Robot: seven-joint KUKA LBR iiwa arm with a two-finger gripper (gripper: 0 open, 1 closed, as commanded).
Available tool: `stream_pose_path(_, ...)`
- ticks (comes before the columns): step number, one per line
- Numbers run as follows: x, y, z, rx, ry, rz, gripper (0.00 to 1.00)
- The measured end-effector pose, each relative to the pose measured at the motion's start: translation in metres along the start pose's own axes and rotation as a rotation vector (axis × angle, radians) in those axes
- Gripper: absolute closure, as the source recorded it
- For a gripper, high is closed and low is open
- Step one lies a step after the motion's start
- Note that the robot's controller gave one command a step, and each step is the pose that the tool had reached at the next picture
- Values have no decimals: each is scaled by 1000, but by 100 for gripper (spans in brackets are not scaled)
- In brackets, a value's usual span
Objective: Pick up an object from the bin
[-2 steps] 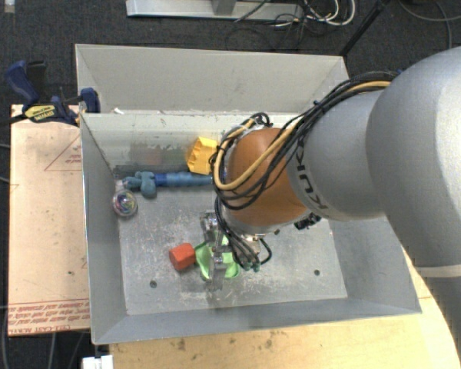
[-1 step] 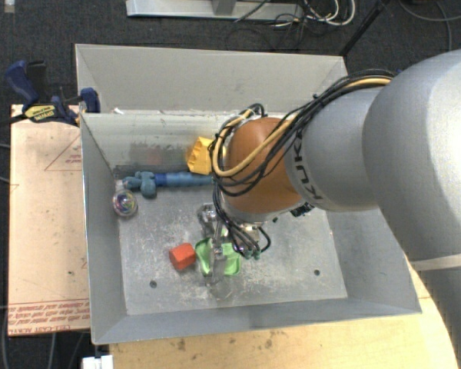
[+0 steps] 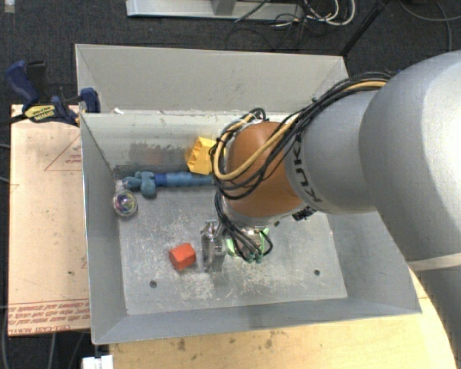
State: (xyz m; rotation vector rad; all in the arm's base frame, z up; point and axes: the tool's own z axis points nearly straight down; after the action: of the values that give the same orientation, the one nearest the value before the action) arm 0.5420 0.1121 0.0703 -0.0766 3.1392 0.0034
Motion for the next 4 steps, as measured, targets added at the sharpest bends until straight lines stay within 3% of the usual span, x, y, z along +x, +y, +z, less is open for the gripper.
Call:
stream_pose_path(1, 0, 0, 0, 0, 0, 0, 0)
stream_pose_path(2, 6, 46, -8, -1, 0, -121, 0)
stream_pose_path(3, 5, 44, -8, 0, 0, -118, 100)
stream_pose_path(4, 5, 44, -8, 0, 0, -118, 0)
